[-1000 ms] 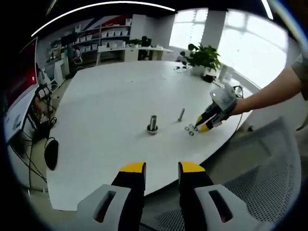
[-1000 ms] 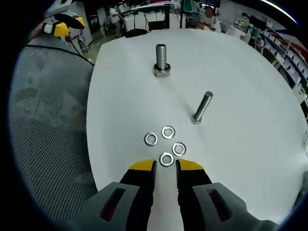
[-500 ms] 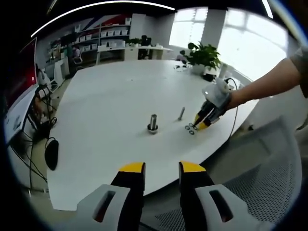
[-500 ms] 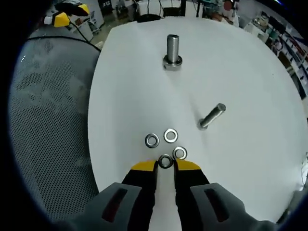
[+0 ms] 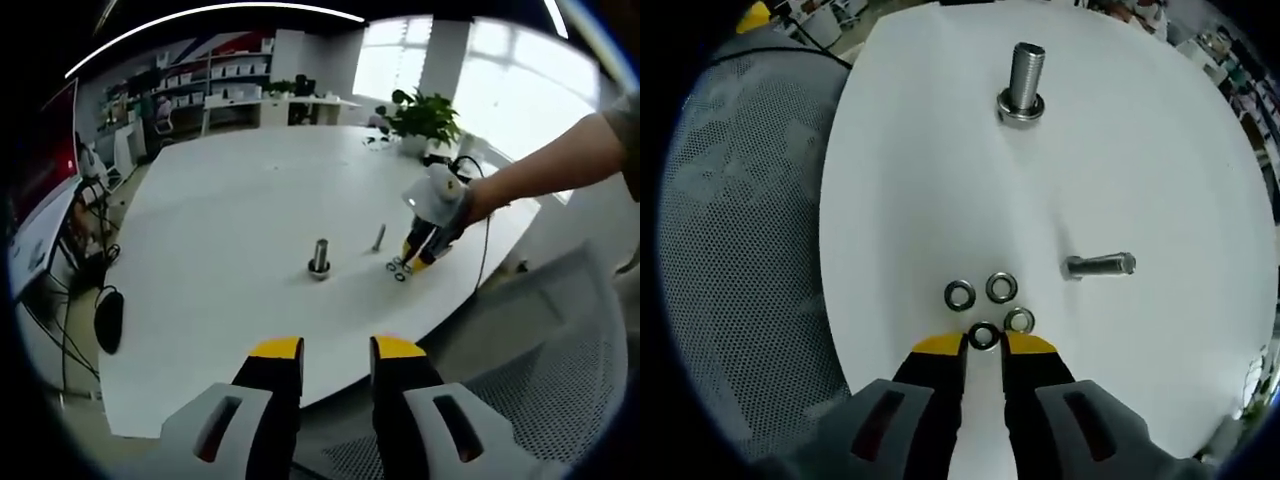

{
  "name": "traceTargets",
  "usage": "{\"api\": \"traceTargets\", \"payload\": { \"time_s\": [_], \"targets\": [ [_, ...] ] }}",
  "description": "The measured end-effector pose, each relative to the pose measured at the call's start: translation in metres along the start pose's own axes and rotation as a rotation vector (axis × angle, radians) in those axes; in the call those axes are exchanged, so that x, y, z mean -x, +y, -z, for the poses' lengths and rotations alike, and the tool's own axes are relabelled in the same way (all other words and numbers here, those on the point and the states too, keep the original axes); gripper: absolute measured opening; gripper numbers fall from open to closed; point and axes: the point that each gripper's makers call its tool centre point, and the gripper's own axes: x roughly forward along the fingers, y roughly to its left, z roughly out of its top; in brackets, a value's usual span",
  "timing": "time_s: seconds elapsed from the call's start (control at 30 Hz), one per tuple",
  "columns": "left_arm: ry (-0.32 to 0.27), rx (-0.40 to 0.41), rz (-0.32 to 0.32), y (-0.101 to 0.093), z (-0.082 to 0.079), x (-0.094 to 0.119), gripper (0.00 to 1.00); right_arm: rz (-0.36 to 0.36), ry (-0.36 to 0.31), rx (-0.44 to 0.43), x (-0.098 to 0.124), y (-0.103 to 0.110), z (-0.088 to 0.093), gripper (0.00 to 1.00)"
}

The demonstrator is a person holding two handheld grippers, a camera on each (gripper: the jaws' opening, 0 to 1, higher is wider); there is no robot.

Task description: Place the washer onto the threaded stud by aligning its center hole with the stud, sliding it down to the base, and recovering from edge contact or off-axis alignment until the washer reaches the visible bottom stop.

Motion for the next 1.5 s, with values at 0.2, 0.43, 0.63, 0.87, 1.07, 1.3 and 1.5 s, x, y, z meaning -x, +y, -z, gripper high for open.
{"api": "traceTargets", "payload": {
  "time_s": [0.2,0.43,0.63,0.87,1.07,1.3,1.5],
  "targets": [
    [0.005,-0.004,0.000,-0.0009,0.0009,-0.0003,0.24,-0.024,0.018,0.046,0.0004,0.0044,0.0014,0.20],
    [0.010,-0.003,0.000,-0.0003,0.0014,-0.0009,0.24,-0.012,0.044,0.065,-0.0014,0.0021,0.0016,0.20],
    [0.011,-0.001,-0.005,0.0010,0.0015,-0.0009,0.23,0.013,0.036,0.081,-0.0002,0.0028,0.0011,0.17],
    [0.016,-0.007,-0.005,0.0007,0.0025,-0.0011,0.23,0.016,0.033,0.079,0.0000,0.0031,0.0007,0.15],
    [0.015,-0.007,-0.008,0.0010,0.0021,-0.0010,0.22,0.028,0.042,0.070,-0.0023,0.0011,0.0008,0.14],
    [0.021,-0.011,-0.009,0.0011,0.0031,-0.0009,0.22,0.045,0.015,0.056,-0.0010,0.0024,0.0008,0.13],
    [0.018,-0.010,-0.010,0.0008,0.0025,-0.0008,0.22,0.056,-0.029,0.003,-0.0001,0.0024,0.0012,0.13]
  ]
}}
